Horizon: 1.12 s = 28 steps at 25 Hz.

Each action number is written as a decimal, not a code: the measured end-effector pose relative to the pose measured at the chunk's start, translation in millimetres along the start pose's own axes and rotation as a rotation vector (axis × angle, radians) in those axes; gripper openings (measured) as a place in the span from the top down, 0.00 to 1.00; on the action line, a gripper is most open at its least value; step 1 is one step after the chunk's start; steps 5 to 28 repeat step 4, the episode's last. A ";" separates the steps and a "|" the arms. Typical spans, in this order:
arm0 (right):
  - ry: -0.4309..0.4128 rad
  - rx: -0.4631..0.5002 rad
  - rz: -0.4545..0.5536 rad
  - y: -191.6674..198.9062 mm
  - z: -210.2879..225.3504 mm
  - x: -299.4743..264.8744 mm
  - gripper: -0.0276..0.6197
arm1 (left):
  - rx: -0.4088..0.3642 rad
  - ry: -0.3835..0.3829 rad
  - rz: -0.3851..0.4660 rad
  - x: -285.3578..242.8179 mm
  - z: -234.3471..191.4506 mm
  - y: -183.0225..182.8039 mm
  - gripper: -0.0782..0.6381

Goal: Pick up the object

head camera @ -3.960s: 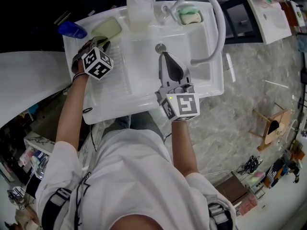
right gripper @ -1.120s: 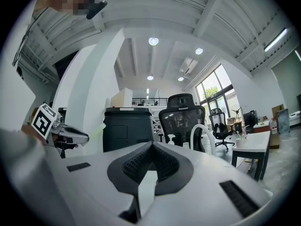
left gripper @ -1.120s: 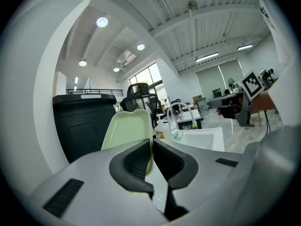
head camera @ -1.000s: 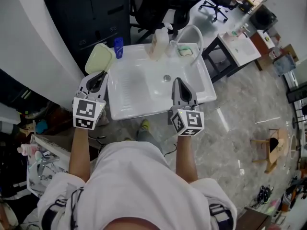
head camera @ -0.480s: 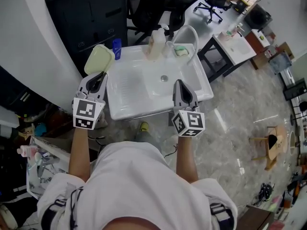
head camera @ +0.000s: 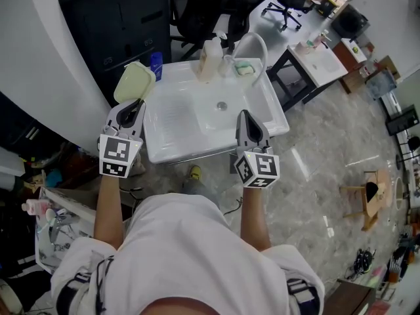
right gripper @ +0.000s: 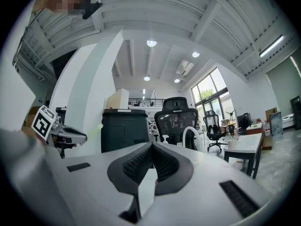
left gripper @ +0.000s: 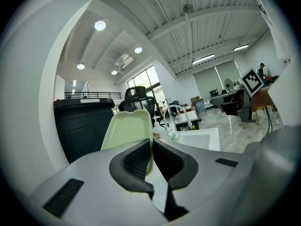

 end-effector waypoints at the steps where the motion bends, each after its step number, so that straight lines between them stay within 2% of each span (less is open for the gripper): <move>1: 0.000 0.000 0.000 0.2 0.6 0.7 0.95 | 0.001 0.000 0.000 0.3 0.6 0.0 0.84; 28: 0.002 -0.003 -0.001 1.0 3.1 2.8 0.95 | 0.002 -0.001 0.001 0.6 2.6 -0.6 0.84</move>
Point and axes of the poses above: the fingertips, and each gripper's own axes: x backward along the fingers, z to its right, y out of its underside, the point moved 9 cm from there along x, backward along the fingers, and after that the axes turned 2 degrees about -y, right-handed, at the moved point
